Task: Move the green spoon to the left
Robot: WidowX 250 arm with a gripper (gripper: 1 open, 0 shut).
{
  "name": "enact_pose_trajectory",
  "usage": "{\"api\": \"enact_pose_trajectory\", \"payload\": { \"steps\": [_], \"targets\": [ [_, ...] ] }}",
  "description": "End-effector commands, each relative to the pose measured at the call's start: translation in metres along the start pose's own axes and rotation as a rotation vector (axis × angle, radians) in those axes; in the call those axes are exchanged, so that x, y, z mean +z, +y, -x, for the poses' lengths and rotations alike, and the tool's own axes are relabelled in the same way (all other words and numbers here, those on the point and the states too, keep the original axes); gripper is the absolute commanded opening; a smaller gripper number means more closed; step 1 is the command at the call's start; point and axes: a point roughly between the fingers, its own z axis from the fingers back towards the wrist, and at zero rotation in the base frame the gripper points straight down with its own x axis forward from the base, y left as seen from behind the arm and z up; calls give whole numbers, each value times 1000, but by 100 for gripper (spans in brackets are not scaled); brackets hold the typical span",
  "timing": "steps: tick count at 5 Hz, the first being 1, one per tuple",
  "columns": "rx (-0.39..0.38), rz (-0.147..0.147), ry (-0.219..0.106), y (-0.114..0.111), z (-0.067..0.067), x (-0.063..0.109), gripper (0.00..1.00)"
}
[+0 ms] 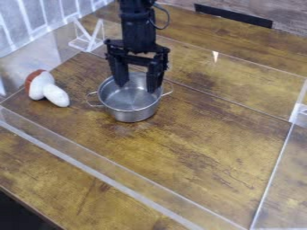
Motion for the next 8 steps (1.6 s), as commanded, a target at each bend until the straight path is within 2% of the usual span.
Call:
{"api": "enact_pose_trajectory", "payload": {
  "steps": [1,3,4,5,7,8],
  "targets": [
    [-47,-3,-32,-11,-2,4,100],
    [-108,-4,-18,-21,-1,-13,100],
    [-155,-7,-17,-16,-14,-12,0],
    [-206,-11,-20,-13,-26,-6,0],
    [-245,-24,-38,-48,-5,32,0],
    [-217,-46,-77,-69,5,65,0]
  ]
}}
